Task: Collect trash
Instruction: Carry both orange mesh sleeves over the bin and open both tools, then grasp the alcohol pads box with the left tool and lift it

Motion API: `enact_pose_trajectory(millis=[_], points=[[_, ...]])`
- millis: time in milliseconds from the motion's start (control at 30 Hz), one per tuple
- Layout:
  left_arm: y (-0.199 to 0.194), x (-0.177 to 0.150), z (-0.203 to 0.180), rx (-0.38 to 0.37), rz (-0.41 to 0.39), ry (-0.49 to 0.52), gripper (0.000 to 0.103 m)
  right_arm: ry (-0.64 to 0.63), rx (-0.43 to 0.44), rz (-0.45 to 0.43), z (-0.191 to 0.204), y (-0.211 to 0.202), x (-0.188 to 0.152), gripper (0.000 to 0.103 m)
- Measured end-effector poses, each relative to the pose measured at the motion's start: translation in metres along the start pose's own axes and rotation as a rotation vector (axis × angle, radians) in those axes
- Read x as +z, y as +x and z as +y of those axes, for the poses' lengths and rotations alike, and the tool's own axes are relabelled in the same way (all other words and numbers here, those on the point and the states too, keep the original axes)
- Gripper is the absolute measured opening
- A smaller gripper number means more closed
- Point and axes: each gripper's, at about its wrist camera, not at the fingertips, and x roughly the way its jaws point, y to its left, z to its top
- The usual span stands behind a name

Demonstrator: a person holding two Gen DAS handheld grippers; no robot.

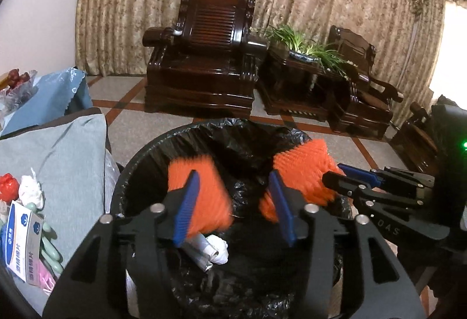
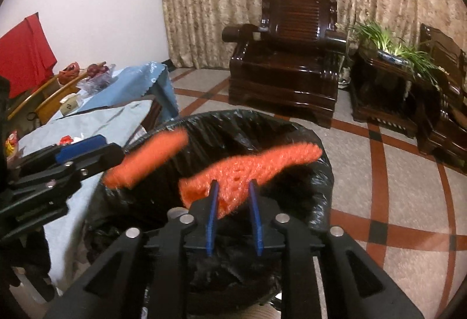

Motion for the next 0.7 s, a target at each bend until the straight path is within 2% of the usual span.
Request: enact_pose_trajectory(millis=[133,200,300,433,700], points=[[-0.012,-0.003,0.009,0.03,-0.015,-0.01,0.068,0.008,-0.005,-0.008,0.001,-0.002,-0.001,0.059],[-0.023,-0.004,0.018,0.064,-0.028,-0.015,0.078,0.01,-0.006,-0.026,0.004,-0.005,0.0,0.086],[-0.043,-0.007,0.035,0.119,-0.051,-0.032,0.09,0.019,0.015,-0.05,0.014,-0.009,0.003,0.093],[-0.074,-0.012,0.061,0.199,-0.084,-0.051,0.092,0.019,0.042,-0.079,0.035,-0.012,0.009,0.097],[-0.146,-0.027,0.124,0.403,-0.134,-0.12,0.092,-0.055,0.158,-0.094,0.11,-0.005,0.019,0.097]])
